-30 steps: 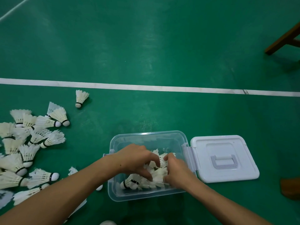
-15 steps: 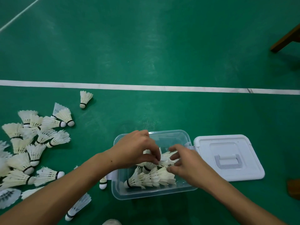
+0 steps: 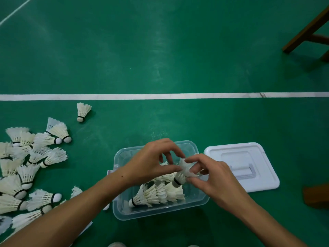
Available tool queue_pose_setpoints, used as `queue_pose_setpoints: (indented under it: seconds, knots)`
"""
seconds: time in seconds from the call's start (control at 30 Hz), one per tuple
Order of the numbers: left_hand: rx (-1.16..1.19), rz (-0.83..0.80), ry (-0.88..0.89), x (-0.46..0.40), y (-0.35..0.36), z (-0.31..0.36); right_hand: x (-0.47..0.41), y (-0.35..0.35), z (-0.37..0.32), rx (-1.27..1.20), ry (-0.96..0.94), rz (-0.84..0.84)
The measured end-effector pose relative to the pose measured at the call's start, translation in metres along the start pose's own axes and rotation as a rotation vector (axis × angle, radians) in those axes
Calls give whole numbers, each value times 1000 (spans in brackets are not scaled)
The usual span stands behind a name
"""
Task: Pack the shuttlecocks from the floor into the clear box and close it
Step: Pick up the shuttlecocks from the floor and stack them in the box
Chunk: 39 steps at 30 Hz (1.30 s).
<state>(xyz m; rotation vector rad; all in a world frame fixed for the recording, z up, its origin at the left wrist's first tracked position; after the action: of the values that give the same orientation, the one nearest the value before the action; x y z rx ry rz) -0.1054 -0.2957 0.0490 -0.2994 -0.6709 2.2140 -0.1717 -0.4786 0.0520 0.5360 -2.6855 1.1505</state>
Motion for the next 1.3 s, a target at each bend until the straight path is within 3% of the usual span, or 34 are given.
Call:
queue_pose_setpoints:
  seconds: [0.1,0.23,0.4,0.7,0.9,1.13,1.3]
  knots:
    - [-48,28,-144,14,17,-26,11,-13,15,-42,45,113]
    - [-193,-129,-281,23,60,-48,21,-20,23,-67,58,195]
    - [-322,-274,-261,6,93,-49,23,-17,27,-90,74,220]
    - [-426,-296,-247,-2,93,-61,23,-14,29,-75,88,211]
    - [-309,-357,-269,2,83,-69,22,-5,19,127,74,179]
    - [-295,-389,-222,0,75,-61,9,22,-1,537,9,107]
    - [-262,-369,-215,6,67,-56,-4,37,-6,517,68,21]
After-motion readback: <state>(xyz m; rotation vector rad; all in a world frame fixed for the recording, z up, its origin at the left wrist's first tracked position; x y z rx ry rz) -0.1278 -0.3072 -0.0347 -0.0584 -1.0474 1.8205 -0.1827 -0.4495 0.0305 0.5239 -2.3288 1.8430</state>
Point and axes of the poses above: each hand's wrist, its own x-axis away from the middle knuckle, its own y-axis out of the palm, z = x × y, the point moved 6 cm from there along -x, towards the middle knuckle, and after that the axes turned 10 degrees about -z, right-handed, at the moved point
